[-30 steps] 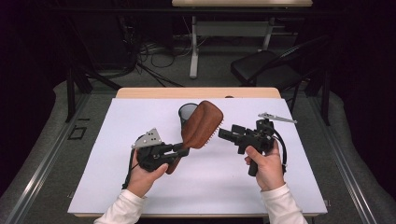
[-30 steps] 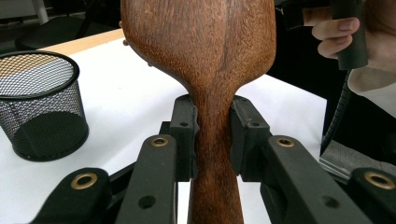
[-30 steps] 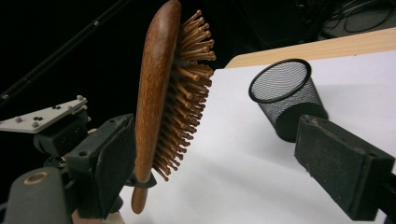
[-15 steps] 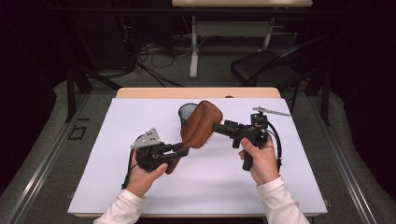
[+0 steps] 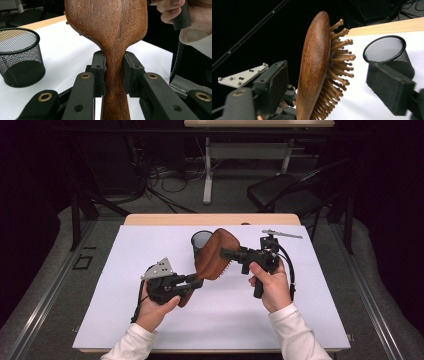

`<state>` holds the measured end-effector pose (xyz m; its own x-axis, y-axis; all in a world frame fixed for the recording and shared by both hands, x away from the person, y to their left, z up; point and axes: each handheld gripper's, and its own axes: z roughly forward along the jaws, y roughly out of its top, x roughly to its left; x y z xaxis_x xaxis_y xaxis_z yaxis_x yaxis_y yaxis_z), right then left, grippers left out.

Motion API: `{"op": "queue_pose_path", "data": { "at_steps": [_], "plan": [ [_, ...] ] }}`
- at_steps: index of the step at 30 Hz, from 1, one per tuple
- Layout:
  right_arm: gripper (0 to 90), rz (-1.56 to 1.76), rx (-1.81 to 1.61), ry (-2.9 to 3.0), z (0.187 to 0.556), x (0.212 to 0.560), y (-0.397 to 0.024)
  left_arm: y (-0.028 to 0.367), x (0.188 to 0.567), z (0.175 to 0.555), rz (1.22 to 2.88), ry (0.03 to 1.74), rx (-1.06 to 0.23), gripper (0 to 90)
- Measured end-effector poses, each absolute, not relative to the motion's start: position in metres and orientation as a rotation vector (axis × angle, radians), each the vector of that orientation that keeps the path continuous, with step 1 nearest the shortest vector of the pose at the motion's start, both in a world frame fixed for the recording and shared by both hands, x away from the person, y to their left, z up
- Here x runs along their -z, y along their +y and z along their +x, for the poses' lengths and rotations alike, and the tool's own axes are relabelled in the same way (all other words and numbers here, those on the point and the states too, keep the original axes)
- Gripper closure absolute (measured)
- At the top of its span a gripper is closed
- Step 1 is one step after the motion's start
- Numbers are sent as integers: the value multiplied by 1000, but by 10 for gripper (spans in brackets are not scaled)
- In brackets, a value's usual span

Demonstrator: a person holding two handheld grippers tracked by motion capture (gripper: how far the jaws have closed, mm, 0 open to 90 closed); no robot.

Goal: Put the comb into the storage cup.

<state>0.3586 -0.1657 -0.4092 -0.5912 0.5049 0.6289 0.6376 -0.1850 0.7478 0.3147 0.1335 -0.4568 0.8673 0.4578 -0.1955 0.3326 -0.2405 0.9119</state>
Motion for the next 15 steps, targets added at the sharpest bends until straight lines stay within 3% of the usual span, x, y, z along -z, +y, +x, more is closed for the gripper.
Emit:
{"op": "queue_pose_path", "data": {
  "at_steps": [15],
  "plan": [
    [291,-1383,1830,-1912,369,406,-162,131,457,313,1861,571,-123,731]
  ]
}}
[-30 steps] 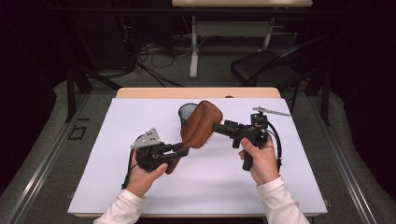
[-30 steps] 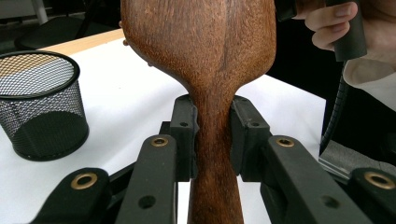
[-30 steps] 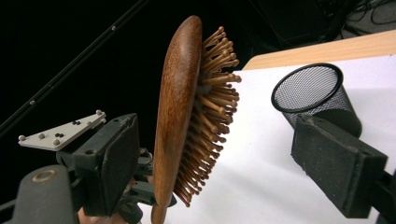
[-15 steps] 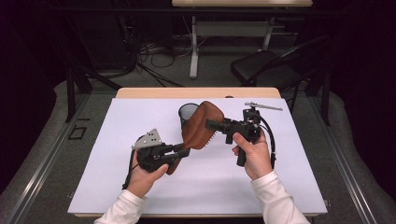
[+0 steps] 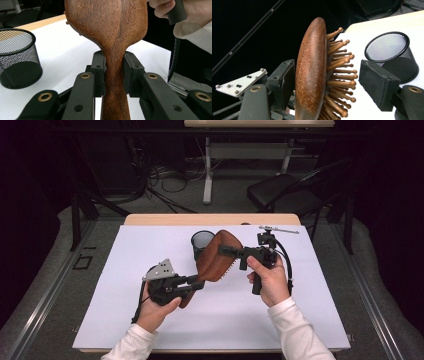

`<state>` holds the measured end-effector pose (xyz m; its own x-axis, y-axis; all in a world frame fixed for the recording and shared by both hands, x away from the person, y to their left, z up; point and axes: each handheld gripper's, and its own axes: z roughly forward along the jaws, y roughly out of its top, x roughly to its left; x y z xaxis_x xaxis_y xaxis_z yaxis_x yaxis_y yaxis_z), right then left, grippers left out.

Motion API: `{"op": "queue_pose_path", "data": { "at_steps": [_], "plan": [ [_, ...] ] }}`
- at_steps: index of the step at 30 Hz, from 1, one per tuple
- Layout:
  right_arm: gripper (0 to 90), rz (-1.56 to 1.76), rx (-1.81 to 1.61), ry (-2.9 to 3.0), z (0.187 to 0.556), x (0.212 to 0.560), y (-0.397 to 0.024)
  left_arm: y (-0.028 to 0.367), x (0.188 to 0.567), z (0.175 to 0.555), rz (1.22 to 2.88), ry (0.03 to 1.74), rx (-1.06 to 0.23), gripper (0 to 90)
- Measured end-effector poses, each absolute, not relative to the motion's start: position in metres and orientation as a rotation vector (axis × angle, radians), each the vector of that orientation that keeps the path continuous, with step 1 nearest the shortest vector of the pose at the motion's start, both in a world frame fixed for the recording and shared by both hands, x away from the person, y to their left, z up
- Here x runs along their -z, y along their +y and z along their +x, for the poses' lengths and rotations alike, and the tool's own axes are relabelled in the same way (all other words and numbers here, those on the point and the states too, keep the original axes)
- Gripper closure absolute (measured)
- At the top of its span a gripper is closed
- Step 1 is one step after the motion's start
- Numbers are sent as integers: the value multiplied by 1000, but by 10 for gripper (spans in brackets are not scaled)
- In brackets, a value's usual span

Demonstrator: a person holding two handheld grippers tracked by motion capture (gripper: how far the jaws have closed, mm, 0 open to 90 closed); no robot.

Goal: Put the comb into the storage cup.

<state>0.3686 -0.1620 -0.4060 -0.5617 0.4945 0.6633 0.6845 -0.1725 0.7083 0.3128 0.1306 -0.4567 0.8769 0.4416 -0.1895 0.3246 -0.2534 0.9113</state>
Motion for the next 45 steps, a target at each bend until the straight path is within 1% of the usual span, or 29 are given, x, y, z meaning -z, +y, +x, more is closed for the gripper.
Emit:
{"op": "queue_pose_path", "data": {
  "at_steps": [9,14,17,18,32,45],
  "plan": [
    [312,-1388,1756,-1925,371,403,-164,129,457,312,1869,557,-118,731],
    [371,-1390,1739,-1906,372,401,-166,129,458,313,1875,549,-115,731],
    [436,-1387,1739,-1890,372,400,-167,129,458,313,1875,554,-111,731],
    [442,-1388,1740,-1883,372,400,-167,129,459,313,1875,554,-109,731],
    [458,-1394,1627,-1904,377,396,-169,129,461,314,1882,537,-101,731],
    [467,-1401,1589,-1885,379,391,-168,130,460,314,1879,537,-98,731]
  ]
}}
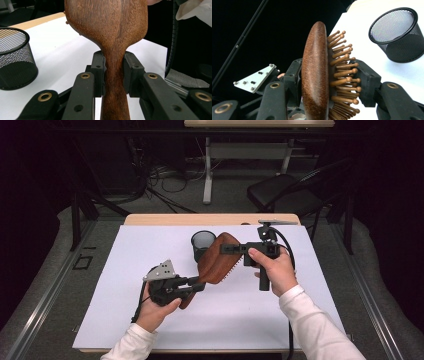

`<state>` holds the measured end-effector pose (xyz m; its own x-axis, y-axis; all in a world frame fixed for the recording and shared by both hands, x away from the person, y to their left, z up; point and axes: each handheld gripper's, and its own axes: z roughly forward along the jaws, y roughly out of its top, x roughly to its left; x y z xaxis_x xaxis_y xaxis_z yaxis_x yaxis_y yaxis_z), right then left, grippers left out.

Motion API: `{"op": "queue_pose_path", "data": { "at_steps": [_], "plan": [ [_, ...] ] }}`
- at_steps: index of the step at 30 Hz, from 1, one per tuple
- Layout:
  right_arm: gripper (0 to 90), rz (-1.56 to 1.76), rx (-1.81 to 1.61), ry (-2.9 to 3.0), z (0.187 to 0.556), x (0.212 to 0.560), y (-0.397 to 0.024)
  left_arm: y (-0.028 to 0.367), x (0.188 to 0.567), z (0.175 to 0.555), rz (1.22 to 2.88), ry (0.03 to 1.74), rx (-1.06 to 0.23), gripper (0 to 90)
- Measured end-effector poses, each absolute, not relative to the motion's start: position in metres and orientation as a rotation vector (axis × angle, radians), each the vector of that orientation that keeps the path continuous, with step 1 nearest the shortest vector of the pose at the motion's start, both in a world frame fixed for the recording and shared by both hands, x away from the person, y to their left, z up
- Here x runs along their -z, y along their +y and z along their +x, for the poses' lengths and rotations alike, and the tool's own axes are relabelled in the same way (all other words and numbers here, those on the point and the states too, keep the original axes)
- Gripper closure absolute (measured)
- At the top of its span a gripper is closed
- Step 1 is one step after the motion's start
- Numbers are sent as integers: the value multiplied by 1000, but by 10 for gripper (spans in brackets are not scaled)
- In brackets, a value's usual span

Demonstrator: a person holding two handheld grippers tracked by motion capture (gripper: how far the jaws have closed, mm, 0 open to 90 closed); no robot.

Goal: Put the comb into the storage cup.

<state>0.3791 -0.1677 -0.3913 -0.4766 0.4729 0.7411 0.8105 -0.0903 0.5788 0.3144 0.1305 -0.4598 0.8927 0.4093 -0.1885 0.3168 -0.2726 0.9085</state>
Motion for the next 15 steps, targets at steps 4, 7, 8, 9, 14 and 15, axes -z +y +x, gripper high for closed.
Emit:
{"op": "queue_pose_path", "data": {
  "at_steps": [4,7,8,9,14,15],
  "plan": [
    [478,-1417,1580,-1862,379,392,-168,130,461,315,1875,538,-87,730],
    [485,-1423,1568,-1864,379,392,-167,130,462,316,1878,538,-79,730],
    [487,-1427,1560,-1862,379,392,-167,130,462,316,1880,539,-75,730],
    [489,-1430,1556,-1863,379,392,-167,130,463,317,1882,539,-71,729],
    [501,-1439,1552,-1847,380,394,-167,130,464,317,1881,551,-79,727],
    [502,-1441,1552,-1842,380,394,-167,130,463,317,1880,553,-83,727]
  ]
}}
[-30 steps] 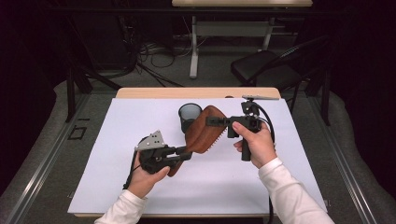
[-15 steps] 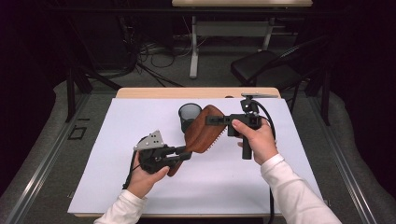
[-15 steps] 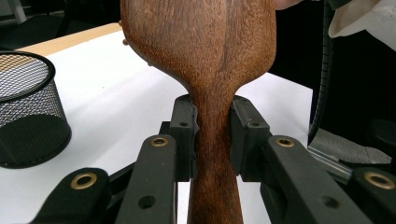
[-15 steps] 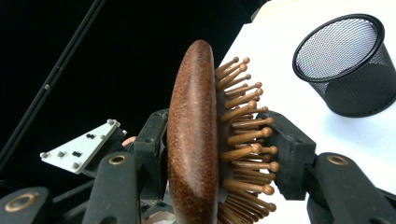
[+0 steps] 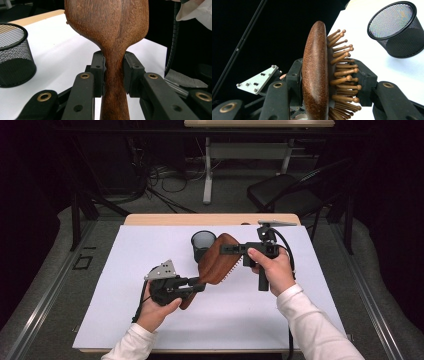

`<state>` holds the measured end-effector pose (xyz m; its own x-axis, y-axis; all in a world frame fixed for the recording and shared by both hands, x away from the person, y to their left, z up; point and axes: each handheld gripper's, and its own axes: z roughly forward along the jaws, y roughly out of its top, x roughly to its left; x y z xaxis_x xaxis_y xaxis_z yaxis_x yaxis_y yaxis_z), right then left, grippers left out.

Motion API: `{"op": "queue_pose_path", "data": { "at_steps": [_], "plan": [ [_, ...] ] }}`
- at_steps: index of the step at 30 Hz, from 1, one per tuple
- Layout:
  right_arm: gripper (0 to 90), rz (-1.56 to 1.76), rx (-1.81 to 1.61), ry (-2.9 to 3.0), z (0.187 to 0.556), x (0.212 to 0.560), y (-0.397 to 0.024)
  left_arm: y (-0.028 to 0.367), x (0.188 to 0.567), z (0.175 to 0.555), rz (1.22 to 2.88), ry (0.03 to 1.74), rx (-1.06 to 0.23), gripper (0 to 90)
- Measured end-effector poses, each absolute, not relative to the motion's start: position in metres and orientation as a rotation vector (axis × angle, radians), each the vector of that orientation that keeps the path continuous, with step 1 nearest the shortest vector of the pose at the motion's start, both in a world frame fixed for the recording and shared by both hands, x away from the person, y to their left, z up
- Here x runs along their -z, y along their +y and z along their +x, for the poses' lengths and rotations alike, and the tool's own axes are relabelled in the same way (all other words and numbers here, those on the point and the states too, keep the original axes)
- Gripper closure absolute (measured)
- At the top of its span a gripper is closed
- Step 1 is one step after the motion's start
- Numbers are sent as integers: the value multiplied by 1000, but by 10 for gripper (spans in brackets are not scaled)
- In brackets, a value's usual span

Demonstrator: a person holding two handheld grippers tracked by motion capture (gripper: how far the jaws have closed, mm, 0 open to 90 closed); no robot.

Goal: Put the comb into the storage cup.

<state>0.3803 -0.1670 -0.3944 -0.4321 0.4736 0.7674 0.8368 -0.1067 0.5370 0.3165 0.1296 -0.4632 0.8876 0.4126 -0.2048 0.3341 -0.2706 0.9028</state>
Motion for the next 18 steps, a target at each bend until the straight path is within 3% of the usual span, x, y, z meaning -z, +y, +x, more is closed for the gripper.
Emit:
{"op": "queue_pose_path", "data": {
  "at_steps": [18],
  "plan": [
    [508,-1466,1553,-1806,379,396,-168,129,463,317,1879,552,-84,723]
  ]
}}
